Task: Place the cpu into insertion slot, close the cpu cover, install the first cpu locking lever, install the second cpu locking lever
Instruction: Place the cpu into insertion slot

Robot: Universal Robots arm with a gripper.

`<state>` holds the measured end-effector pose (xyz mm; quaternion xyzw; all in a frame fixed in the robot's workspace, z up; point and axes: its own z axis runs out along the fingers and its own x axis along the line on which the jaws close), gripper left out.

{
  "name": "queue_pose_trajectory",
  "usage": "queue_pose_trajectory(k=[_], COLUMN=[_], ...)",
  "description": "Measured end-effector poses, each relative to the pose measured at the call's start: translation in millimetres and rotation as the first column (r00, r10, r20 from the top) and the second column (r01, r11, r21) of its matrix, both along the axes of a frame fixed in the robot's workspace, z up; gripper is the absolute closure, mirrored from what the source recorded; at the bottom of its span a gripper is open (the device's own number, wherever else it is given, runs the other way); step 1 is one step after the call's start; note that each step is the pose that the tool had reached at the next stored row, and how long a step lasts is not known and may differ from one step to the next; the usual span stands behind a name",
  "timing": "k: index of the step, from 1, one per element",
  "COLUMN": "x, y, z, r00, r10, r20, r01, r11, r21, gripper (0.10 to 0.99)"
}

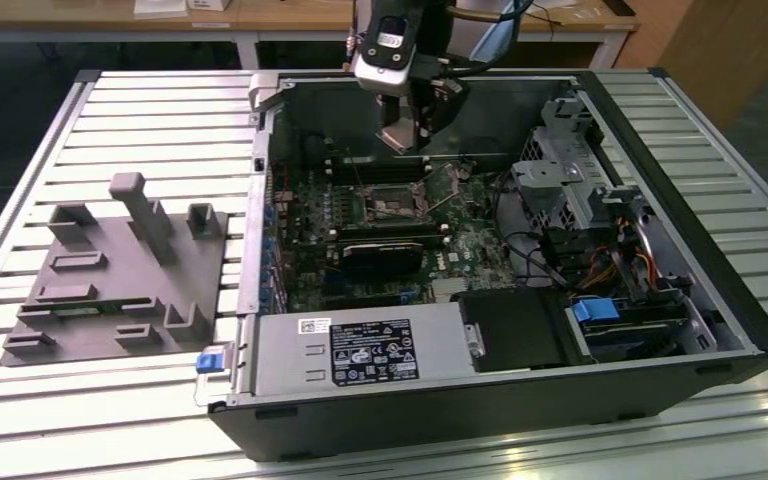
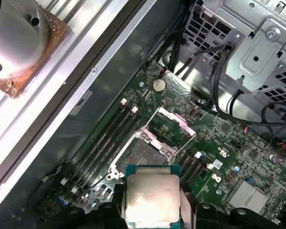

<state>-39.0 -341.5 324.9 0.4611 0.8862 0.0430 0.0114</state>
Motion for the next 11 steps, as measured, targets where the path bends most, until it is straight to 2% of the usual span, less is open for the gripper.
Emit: queue_pose_trajectory(k=[11], x=[0.0], y=[0.0], z=[-0.9], r00=[0.9996], r10=[-0.028], r20=[0.0000], r01=[0.028], r11=[0.9996], r21=[0.000], gripper=[0.549])
